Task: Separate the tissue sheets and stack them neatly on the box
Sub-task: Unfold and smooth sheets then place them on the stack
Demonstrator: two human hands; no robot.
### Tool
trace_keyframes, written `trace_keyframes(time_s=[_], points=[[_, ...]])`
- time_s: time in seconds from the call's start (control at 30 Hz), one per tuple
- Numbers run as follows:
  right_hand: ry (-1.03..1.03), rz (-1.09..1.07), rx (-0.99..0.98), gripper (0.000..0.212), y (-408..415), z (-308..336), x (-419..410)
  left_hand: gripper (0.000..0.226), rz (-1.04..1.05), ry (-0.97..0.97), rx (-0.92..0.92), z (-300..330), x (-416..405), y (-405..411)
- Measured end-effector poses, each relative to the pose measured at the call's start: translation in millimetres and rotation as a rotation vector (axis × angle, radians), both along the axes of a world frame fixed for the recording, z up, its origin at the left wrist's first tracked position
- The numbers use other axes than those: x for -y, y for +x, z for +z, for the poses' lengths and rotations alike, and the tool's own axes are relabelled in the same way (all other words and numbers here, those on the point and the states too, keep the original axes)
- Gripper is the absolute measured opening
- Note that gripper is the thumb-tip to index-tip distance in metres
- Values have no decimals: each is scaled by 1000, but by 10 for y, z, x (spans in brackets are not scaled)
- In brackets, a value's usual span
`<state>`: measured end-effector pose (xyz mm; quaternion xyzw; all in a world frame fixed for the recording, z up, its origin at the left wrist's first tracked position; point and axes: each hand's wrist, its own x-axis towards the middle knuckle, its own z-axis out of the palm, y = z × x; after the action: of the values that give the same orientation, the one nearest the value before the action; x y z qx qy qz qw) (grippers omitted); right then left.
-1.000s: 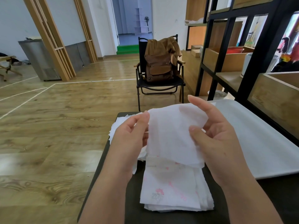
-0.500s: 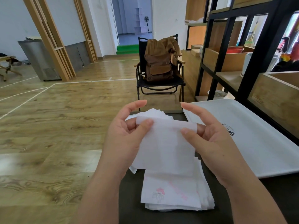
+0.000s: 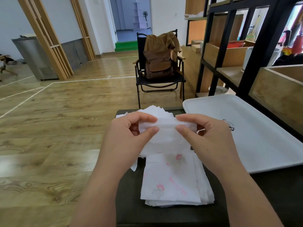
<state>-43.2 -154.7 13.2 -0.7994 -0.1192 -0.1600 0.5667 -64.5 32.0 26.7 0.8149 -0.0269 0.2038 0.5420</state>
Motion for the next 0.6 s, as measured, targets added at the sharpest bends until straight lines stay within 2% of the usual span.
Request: trace_keyframes(time_s=[0.13, 0.3, 0.37, 0.5, 0.6], points=[[-28, -68, 27, 10, 31, -54, -8, 18, 62, 77, 28, -10, 12, -11], [-141, -114, 138, 11, 39, -12, 27, 8, 110, 132, 56, 38, -2, -32], [-126, -54, 128, 7, 16, 51, 60, 5, 52, 66, 25, 87, -26, -65], [108, 236, -1, 26, -112, 218, 144, 8, -119, -36, -15, 234, -63, -188], [132, 347, -138, 32, -167, 291, 212, 17, -199, -32, -123, 294, -108, -259]])
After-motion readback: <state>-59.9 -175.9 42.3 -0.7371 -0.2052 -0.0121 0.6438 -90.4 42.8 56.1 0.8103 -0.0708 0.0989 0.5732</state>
